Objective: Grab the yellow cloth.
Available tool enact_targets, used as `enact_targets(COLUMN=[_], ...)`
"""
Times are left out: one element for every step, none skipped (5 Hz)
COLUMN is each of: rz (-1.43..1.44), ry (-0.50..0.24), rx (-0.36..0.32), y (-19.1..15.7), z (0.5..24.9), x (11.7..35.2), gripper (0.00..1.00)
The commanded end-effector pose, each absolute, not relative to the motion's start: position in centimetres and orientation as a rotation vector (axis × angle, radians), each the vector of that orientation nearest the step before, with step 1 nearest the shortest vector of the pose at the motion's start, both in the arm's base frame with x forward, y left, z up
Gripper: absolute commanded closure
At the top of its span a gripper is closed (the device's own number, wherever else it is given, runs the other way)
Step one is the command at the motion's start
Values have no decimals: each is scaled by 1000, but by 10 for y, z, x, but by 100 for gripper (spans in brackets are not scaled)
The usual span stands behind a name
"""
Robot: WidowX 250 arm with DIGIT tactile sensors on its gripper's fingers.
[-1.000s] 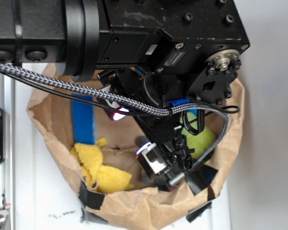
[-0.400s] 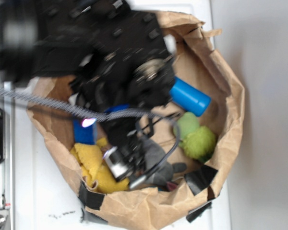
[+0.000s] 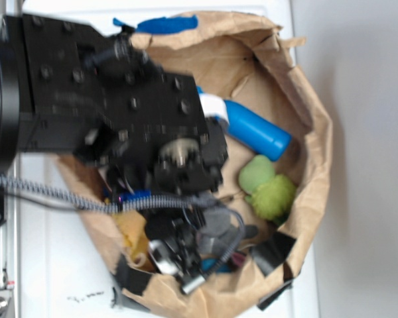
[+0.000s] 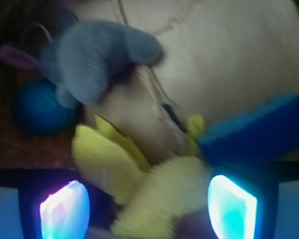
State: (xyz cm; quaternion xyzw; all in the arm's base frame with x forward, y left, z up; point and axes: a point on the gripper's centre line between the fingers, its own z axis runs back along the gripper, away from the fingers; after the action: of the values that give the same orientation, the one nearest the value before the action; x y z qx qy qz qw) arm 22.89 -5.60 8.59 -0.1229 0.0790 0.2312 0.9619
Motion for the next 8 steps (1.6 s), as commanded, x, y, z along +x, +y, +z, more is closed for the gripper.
enact_targets(rz=[377,361,348,304,265,276,296,291], ry=[217,251,223,239,240,258,264,264], rx=[-222,-199,-172,-198,-199,-214,-225,-245], y=[-70,-65,-66,-71,-73,-71,-69,-69], z=[73,71,52,37,29,27,30,37], x=[218,206,201,202,199,196,195,193], gripper=[0,0,0,0,0,50,100,100])
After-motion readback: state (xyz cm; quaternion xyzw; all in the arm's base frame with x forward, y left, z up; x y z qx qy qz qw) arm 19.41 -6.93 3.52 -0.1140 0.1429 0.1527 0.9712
